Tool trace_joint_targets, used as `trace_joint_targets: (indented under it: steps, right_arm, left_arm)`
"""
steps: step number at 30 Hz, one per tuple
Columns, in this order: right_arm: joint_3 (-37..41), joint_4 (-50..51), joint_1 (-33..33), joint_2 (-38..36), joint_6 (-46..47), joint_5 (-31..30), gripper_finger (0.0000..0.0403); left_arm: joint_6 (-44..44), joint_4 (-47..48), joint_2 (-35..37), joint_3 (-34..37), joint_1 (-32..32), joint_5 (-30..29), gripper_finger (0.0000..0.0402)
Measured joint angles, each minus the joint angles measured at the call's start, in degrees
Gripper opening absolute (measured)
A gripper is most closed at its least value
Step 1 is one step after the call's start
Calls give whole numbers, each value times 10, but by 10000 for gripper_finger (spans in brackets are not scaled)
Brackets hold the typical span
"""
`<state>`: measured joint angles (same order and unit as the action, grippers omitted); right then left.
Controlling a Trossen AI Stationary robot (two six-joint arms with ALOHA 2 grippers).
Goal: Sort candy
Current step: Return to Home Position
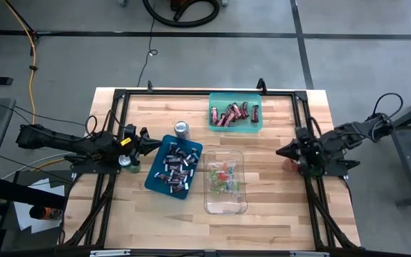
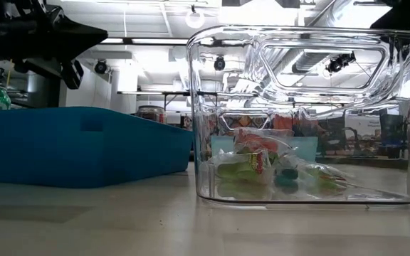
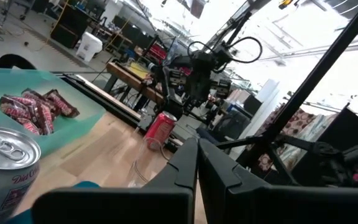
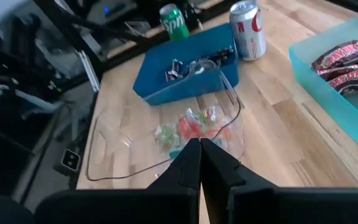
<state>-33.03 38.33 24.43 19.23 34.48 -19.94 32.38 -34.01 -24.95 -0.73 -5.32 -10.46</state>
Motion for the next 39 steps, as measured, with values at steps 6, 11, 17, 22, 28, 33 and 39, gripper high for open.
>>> trace_joint_targets:
  steps: [6, 11, 17, 22, 28, 33, 39]
  right_arm:
    - [27, -5, 0, -93, -50, -50, 0]
    - [29, -4, -1, -146, -97, -115, 0]
    - [29, 9, 0, -191, -121, -159, 0]
    - [46, -20, 0, -184, -146, -188, 0]
    - [160, -190, -1, -185, -221, -191, 0]
    - [213, -203, -1, -191, -172, -194, 0]
    - [243, -268, -2, -191, -213, -172, 0]
  left_arm:
    - [0, 0, 0, 0, 0, 0, 1]
    - [0, 0, 0, 0, 0, 0, 1]
    - [0, 0, 0, 0, 0, 0, 1]
    - [0, 2, 0, 0, 0, 0, 1]
    - [0, 8, -1, 0, 0, -1, 1]
    - [0, 14, -1, 0, 0, -2, 1]
    - [0, 17, -1, 0, 0, -2, 1]
